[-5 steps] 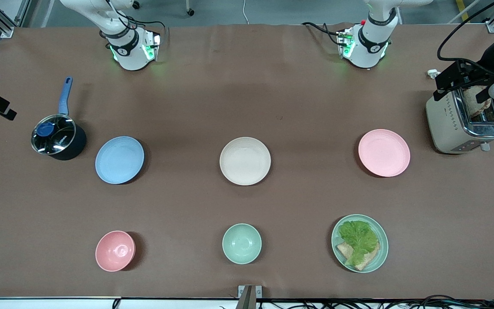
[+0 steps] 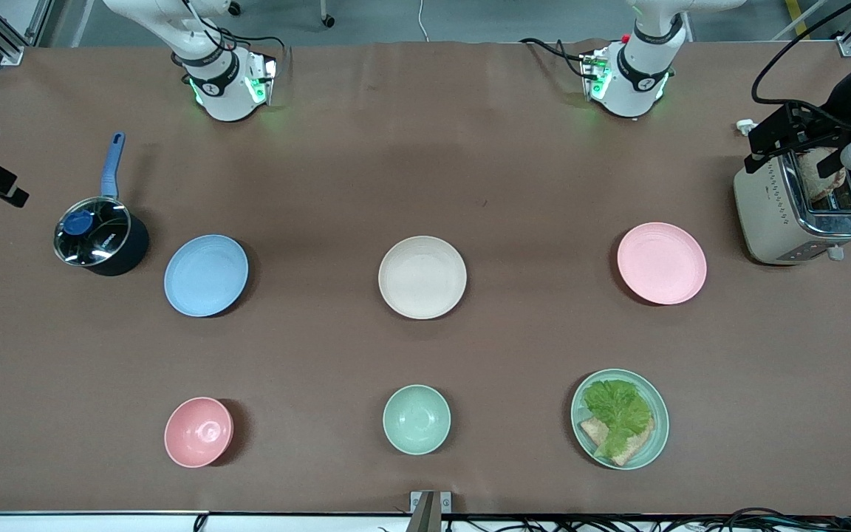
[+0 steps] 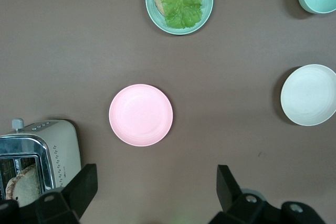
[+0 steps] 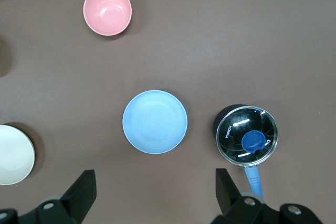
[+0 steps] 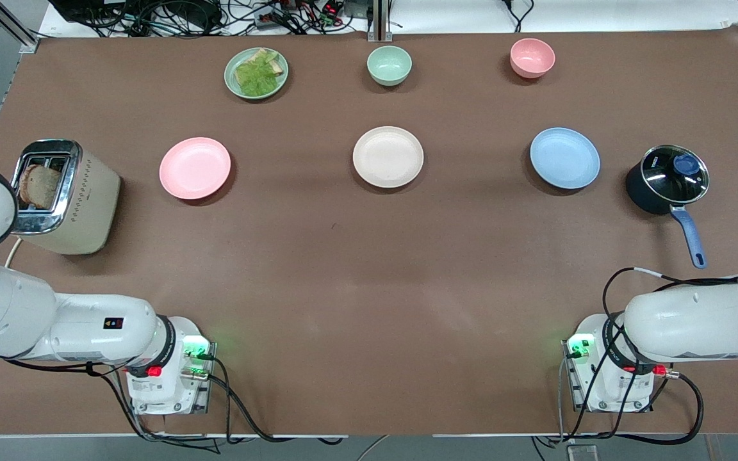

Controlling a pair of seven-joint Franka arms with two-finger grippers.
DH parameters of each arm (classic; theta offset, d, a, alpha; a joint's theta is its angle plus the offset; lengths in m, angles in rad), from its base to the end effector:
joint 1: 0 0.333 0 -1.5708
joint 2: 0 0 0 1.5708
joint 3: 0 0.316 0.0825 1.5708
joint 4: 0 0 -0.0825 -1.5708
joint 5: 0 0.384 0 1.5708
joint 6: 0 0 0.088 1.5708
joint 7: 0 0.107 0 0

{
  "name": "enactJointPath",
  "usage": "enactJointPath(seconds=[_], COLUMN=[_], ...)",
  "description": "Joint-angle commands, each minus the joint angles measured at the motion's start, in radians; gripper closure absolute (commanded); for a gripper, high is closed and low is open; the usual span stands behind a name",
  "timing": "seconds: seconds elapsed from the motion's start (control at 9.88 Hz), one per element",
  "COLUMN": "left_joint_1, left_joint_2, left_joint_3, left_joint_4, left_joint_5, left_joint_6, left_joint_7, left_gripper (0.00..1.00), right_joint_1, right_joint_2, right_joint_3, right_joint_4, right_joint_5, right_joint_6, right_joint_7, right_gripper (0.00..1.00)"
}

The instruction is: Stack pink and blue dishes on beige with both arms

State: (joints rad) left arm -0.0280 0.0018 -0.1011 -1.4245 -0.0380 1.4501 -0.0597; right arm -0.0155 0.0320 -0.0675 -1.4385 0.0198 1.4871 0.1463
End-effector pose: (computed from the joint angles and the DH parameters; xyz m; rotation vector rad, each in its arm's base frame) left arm 0.5366 -0.0741 0.6810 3.0994 -0.1154 0.0312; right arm 0.5544 -0.0431 0.6613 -3.1032 0.3544 -0.0252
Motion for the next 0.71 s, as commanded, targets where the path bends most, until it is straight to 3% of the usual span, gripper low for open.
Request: enactJointPath(seconds=[0.0,0.2,0.3,0.61], left_joint_1=[0.002,-0.004,-0.003,0.010], left_joint_2=[0.003,0.004,0.003,0.050], left_joint_3=[0.033,0.112,0.157,0.204], left_joint_4=[-0.039,-0.109,-0.202,-0.453], left_joint_5=[-0.016,-0.032,-0.048,-0.115], left_joint_6=[0.003,0.025,0.130,0.407], left_joint_7=[0.018,0.154,0.179,0.308], left_gripper=[0.01,0.01,0.01,0.02], right_joint_1=[-0.014,-0.061,-0.092,-0.100], right_joint_2=[0.043,0.086,0.095,0.175], right_joint_3=[0.009,0.009,0.009,-0.112], right_joint_4=[0.004,-0.080,-0.179,-0.419], right_joint_5=[0.002,0.015,0.029,0.227], right_joint_6=[0.005,0.051,0.156,0.379], right_joint_7=[-0.049,-0.215,-0.305,-0.610], right_gripper=[0.00,0.00,0.00,0.00])
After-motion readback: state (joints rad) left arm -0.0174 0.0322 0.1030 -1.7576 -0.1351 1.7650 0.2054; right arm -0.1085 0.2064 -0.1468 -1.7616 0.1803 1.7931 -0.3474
